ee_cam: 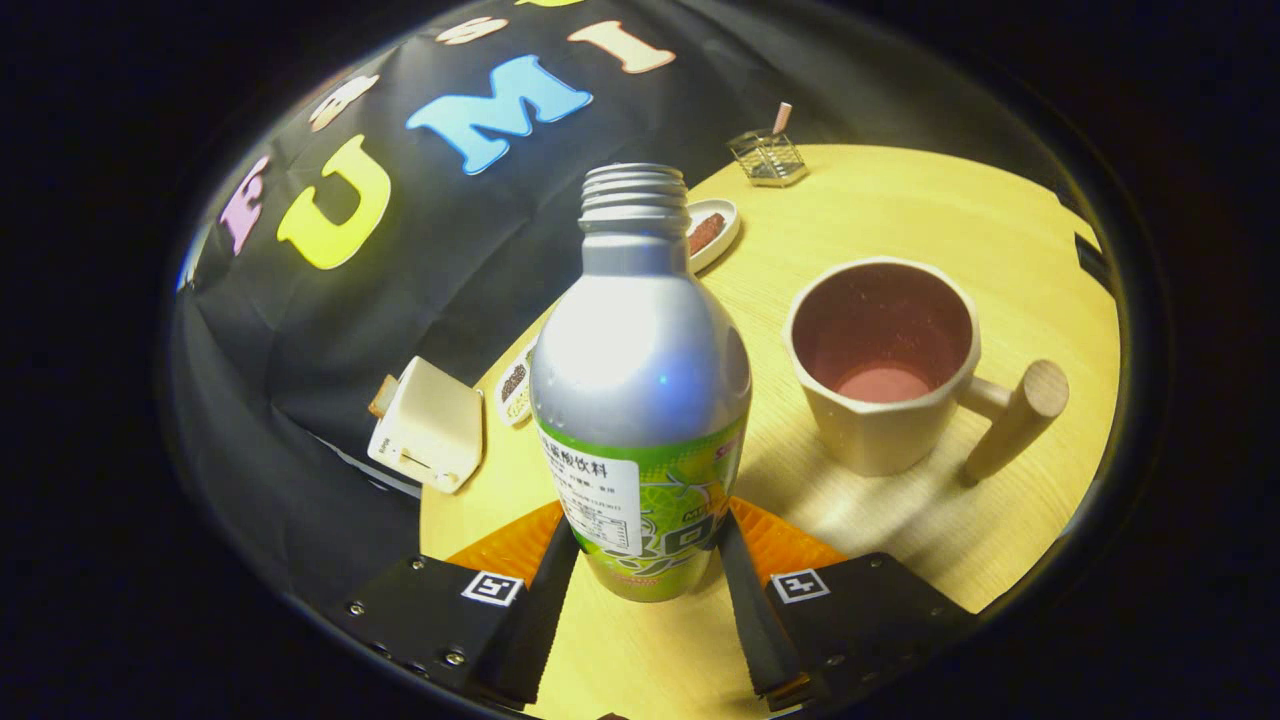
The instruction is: Take the bottle from table, then pour the juice into the cup, finally place the bottle on the coaster
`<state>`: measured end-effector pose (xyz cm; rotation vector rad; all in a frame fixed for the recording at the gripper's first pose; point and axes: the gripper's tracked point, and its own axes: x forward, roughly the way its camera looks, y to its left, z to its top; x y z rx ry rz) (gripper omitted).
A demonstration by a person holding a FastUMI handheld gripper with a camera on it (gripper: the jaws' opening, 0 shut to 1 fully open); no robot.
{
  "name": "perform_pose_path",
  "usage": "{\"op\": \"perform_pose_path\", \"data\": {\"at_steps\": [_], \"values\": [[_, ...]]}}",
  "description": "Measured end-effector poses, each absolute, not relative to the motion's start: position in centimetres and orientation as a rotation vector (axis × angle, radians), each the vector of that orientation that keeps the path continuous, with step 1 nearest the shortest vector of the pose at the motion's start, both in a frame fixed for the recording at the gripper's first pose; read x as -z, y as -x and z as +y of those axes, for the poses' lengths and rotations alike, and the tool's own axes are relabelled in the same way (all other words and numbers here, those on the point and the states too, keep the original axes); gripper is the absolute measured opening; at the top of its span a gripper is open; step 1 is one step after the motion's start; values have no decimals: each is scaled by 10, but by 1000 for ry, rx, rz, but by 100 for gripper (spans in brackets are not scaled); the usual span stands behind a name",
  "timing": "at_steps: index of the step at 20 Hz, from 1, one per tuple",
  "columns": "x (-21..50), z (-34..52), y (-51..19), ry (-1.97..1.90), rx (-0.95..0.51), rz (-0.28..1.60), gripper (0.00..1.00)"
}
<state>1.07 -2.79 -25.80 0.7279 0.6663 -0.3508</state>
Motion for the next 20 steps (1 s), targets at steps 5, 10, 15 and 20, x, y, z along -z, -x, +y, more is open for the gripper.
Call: {"op": "perform_pose_path", "data": {"at_steps": [5,10,15,20], "values": [[253,-32,-30,-555,369,631,75],[250,-35,-50,-414,390,605,75],[251,-45,-72,-331,419,579,75],[255,-56,-99,-285,437,553,75]]}}
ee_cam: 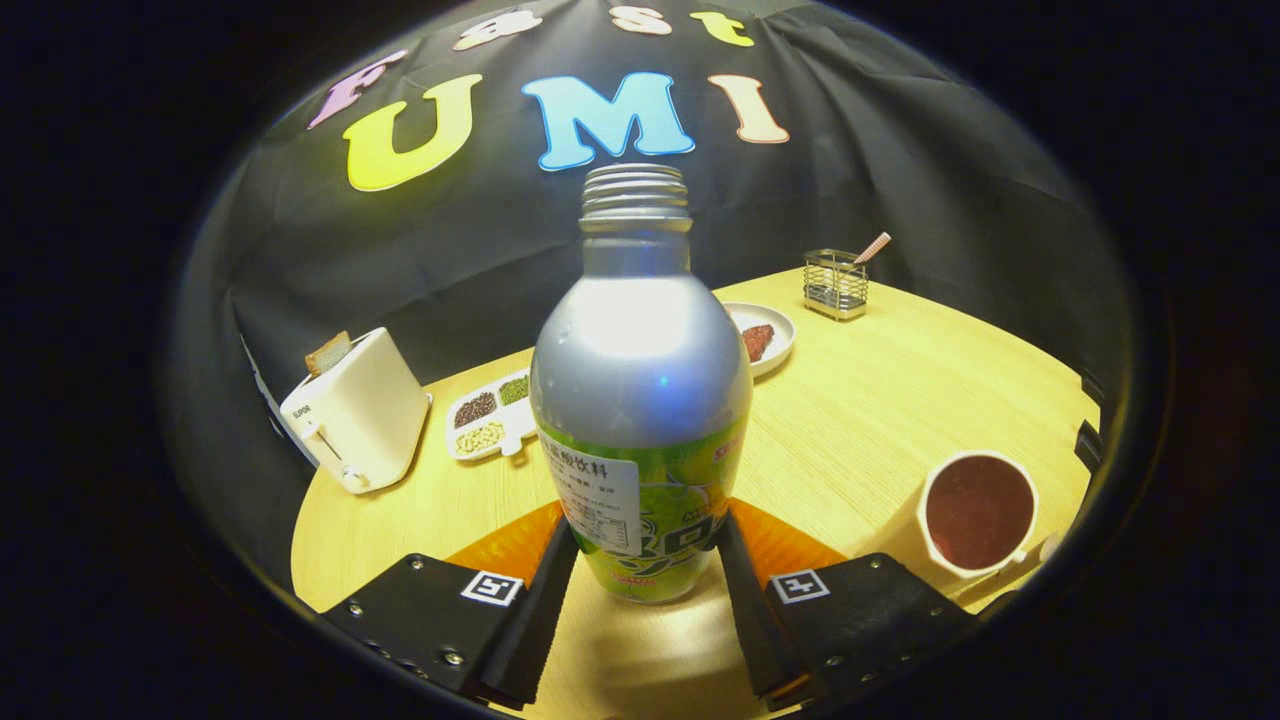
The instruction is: Take the bottle from table, then pour the juice into the cup, finally place the bottle on the coaster
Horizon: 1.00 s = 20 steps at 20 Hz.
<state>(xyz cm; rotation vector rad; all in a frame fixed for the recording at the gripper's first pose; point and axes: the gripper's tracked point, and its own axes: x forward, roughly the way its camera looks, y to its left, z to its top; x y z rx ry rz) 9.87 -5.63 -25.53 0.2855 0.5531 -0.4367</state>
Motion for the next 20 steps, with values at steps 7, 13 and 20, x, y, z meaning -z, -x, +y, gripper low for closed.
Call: {"op": "perform_pose_path", "data": {"at_steps": [7,13,20], "values": [[263,-70,-131,-203,425,549,75],[277,-73,-149,-162,401,560,75],[286,-76,-158,-126,386,556,76]]}}
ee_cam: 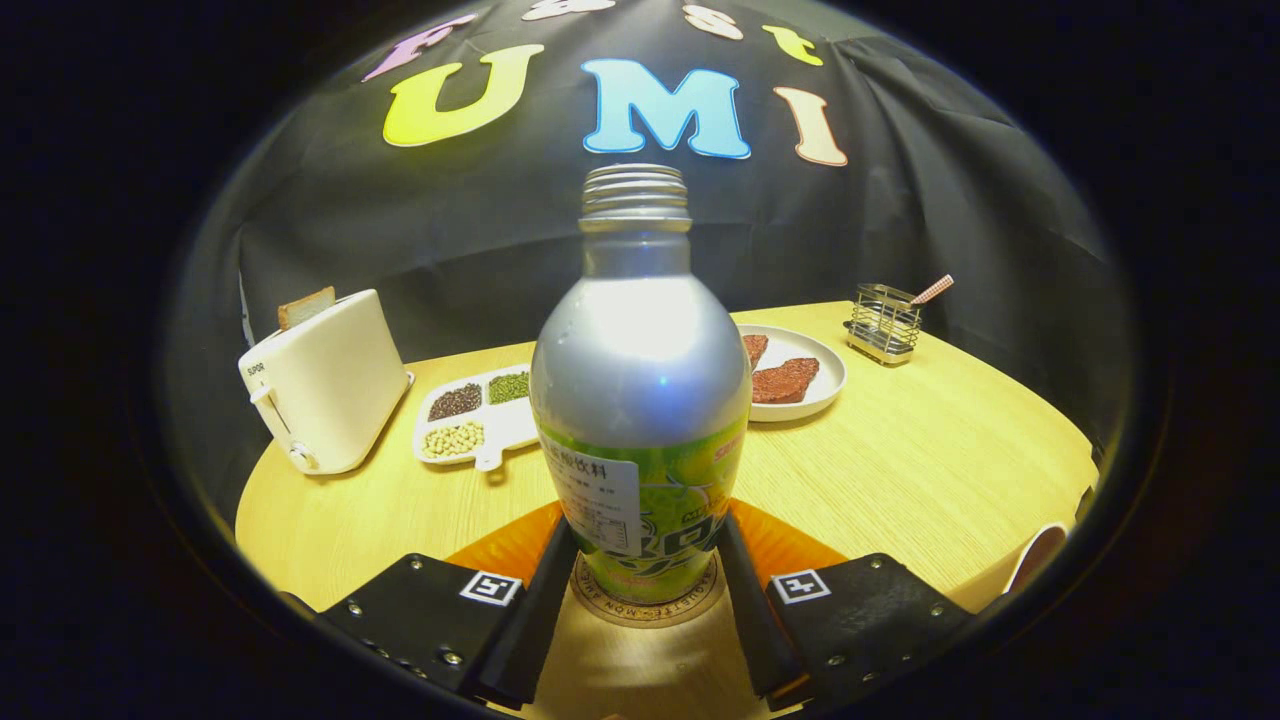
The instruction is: Take the bottle from table, then pour the juice into the cup, finally place the bottle on the coaster
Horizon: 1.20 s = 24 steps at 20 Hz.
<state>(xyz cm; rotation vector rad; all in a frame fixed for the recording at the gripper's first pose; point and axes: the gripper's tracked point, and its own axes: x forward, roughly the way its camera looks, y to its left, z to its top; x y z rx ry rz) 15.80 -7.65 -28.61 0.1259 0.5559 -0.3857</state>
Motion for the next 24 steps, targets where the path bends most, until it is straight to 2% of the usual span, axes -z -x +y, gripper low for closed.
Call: {"op": "perform_pose_path", "data": {"at_steps": [7,10,12,24], "values": [[290,-72,-158,-93,350,554,80],[288,-70,-154,-88,345,562,87],[280,-67,-151,-84,339,554,98],[175,-46,-104,-51,223,406,98]]}}
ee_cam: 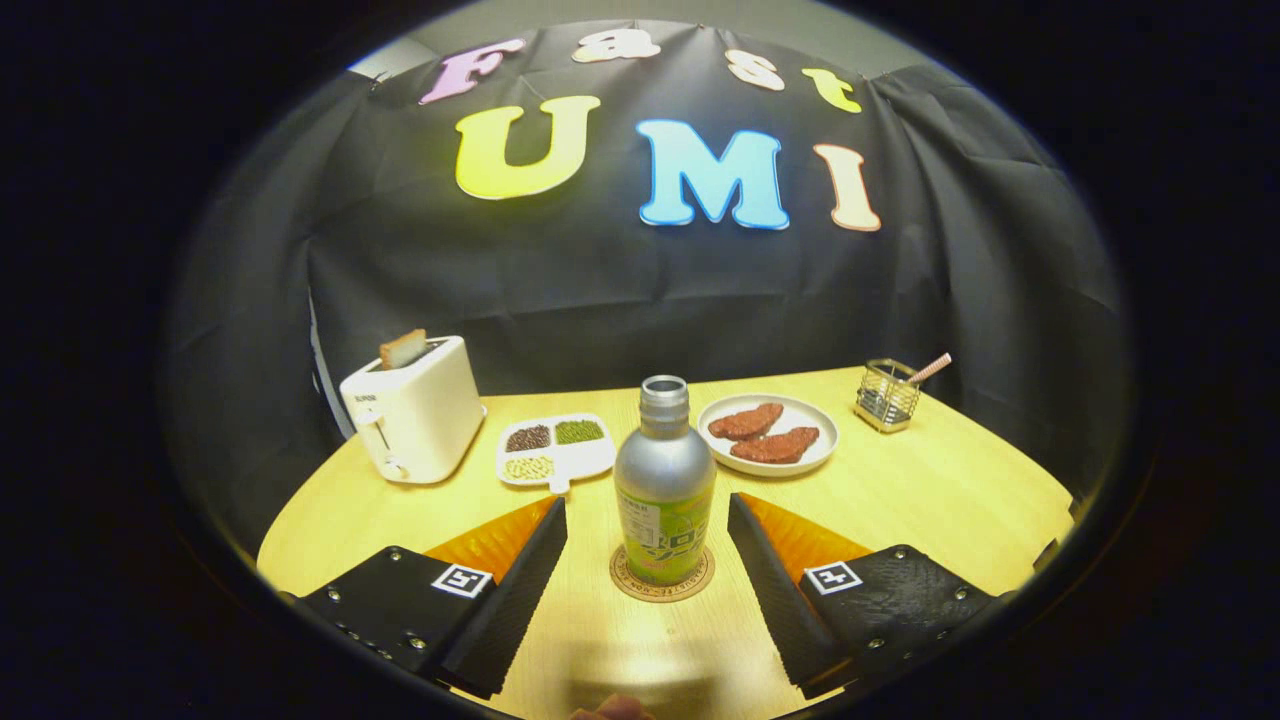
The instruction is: Take the bottle from table, then pour the juice into the cup, finally place the bottle on the coaster
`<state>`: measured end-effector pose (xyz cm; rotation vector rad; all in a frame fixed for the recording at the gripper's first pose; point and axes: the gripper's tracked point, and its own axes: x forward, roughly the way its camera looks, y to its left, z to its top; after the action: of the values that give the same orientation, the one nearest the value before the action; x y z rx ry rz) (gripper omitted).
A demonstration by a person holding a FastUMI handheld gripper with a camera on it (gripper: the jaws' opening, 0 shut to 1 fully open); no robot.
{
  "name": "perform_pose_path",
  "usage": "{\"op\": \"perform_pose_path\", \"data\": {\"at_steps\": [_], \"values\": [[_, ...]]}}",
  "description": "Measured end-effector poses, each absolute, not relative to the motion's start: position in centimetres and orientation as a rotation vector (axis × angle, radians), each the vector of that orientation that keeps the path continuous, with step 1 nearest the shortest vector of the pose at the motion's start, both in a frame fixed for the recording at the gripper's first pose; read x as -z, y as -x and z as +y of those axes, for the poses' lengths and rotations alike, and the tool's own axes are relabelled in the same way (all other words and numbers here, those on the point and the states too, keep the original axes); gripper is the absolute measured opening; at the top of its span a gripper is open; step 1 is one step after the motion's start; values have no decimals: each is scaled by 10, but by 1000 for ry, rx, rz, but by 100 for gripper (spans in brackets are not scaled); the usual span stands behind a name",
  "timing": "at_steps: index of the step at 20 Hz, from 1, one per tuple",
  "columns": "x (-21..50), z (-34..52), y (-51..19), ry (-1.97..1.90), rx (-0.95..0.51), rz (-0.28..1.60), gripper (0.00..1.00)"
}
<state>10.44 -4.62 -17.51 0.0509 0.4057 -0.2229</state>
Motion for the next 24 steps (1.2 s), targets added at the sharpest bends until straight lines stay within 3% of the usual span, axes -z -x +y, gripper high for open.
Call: {"op": "perform_pose_path", "data": {"at_steps": [12,24], "values": [[64,-45,-65,-37,120,214,98],[29,-31,-28,-33,67,140,98]]}}
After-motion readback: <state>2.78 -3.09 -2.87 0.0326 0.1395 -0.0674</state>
